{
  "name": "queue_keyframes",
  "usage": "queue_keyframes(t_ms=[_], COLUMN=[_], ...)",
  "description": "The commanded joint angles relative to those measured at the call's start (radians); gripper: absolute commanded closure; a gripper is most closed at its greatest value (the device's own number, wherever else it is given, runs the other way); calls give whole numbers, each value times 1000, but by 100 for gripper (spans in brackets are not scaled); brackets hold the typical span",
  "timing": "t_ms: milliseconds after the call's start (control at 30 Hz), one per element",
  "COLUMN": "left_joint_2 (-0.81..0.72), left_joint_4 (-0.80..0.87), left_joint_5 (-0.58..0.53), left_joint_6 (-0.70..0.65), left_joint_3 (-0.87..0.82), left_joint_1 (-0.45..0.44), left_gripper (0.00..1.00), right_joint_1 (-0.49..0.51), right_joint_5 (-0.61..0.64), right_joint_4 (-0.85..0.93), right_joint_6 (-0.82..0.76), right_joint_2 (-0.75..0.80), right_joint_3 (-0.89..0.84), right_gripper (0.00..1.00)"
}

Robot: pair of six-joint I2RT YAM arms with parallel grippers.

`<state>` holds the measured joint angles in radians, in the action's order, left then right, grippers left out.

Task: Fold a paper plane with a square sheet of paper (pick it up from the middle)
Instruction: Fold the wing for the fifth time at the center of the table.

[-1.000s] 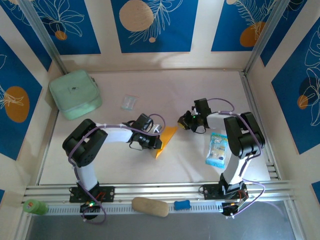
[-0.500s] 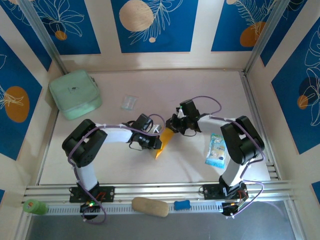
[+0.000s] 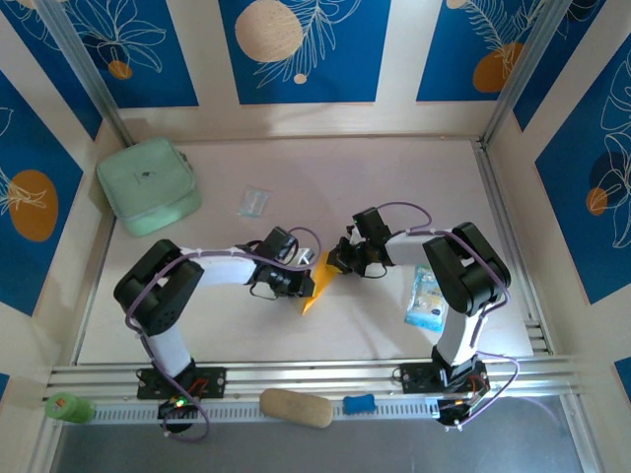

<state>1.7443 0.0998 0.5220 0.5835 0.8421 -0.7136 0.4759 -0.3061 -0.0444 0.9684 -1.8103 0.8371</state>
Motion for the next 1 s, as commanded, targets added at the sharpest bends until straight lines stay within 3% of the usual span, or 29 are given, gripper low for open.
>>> queue_keyframes(t_ms=[0, 200, 467, 667, 967], left_joint_2=[-62, -129, -19, 65, 64], left_joint_4=[51, 37, 75, 201, 304], left_joint_5=[7, 69, 183, 150, 26], left_joint_6=[19, 11, -34, -108, -183], left_joint_3=[-4, 43, 111, 159, 155], left_joint_1=[-1, -7, -49, -72, -73], left_gripper=[98, 92, 94, 94, 96], right_joint_1=[7, 18, 18, 18, 15], right_joint_5=[39, 50, 56, 61, 60], right_joint_4=[73, 82, 83, 85, 87], right_joint_6=[-9, -1, 9, 10, 10], right_joint_2=[-12, -11, -5, -3, -3], right_joint_3=[-12, -4, -15, -21, -26], right_gripper=[94, 94, 94, 94, 94])
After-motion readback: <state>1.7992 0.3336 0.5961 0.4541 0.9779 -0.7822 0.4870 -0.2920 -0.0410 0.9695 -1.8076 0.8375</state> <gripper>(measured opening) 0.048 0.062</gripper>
